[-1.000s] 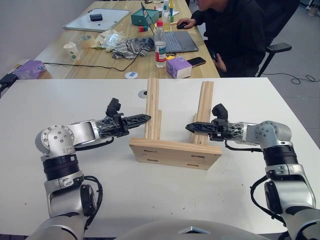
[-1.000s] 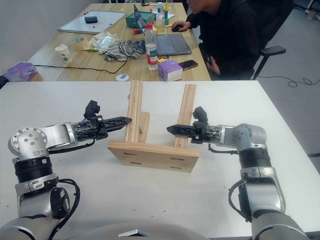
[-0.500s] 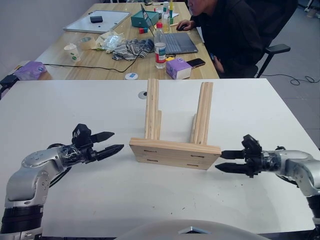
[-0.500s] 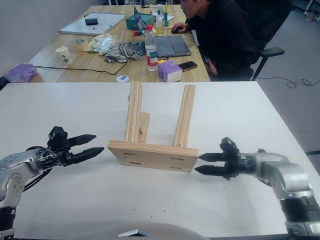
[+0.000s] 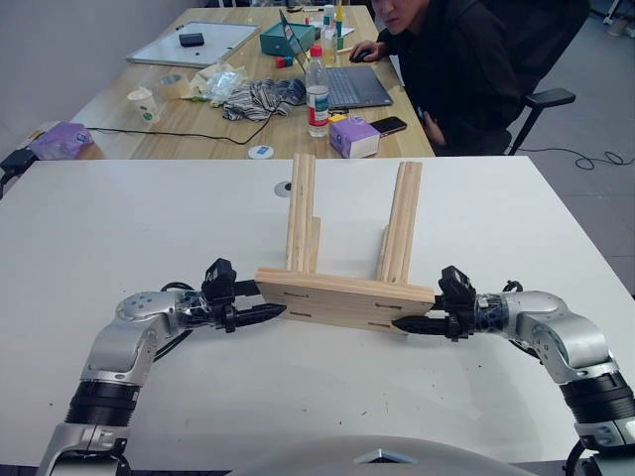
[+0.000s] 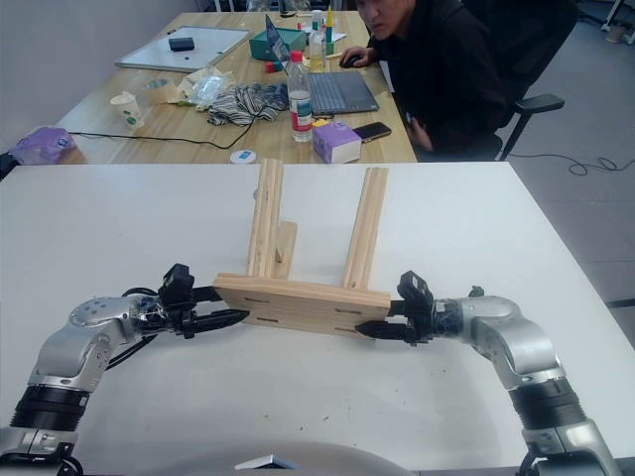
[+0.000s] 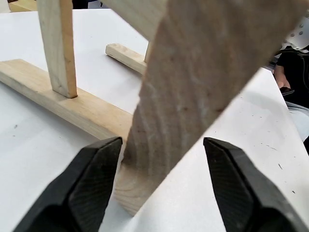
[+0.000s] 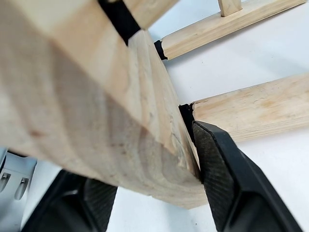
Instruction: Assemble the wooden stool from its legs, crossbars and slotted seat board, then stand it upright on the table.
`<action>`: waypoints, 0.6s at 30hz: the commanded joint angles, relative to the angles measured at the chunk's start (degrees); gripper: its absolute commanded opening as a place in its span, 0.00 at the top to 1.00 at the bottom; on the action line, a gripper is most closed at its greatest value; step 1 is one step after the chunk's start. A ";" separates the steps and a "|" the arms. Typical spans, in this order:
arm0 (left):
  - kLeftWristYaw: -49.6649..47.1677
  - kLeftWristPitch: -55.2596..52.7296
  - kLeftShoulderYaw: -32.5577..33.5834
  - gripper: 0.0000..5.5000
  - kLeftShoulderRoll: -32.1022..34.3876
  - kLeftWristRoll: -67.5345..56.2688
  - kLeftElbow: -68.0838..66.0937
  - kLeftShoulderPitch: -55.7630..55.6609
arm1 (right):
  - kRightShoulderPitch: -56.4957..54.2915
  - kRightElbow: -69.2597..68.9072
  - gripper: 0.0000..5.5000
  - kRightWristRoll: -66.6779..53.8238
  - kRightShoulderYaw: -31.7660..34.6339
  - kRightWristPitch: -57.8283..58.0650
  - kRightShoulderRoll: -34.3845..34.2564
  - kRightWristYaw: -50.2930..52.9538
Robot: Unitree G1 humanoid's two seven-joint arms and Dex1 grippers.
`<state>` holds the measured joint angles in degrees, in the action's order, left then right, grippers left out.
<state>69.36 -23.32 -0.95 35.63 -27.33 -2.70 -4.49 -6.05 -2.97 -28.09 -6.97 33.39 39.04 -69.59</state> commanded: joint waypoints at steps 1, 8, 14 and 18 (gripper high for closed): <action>2.59 -5.98 -1.38 0.56 0.90 -2.91 0.31 -1.88 | -2.68 1.64 0.59 -0.57 -2.60 2.93 -0.07 -2.47; 1.66 -40.22 9.40 0.59 5.22 -29.46 8.25 -9.82 | -14.23 2.44 0.61 -14.37 -1.77 26.71 1.64 -11.05; -21.01 -59.04 27.57 0.67 4.40 -54.16 -10.92 -27.58 | -34.28 18.32 0.64 -28.94 8.14 53.19 -2.14 -12.60; -48.41 -52.66 32.93 0.74 -2.32 -65.25 -24.62 -34.60 | -48.66 42.20 0.69 -27.71 17.45 55.32 -7.60 -6.25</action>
<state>34.29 -81.54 27.99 37.09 -88.03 -20.80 -35.22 -45.97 26.53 -53.93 3.23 89.28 34.46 -77.61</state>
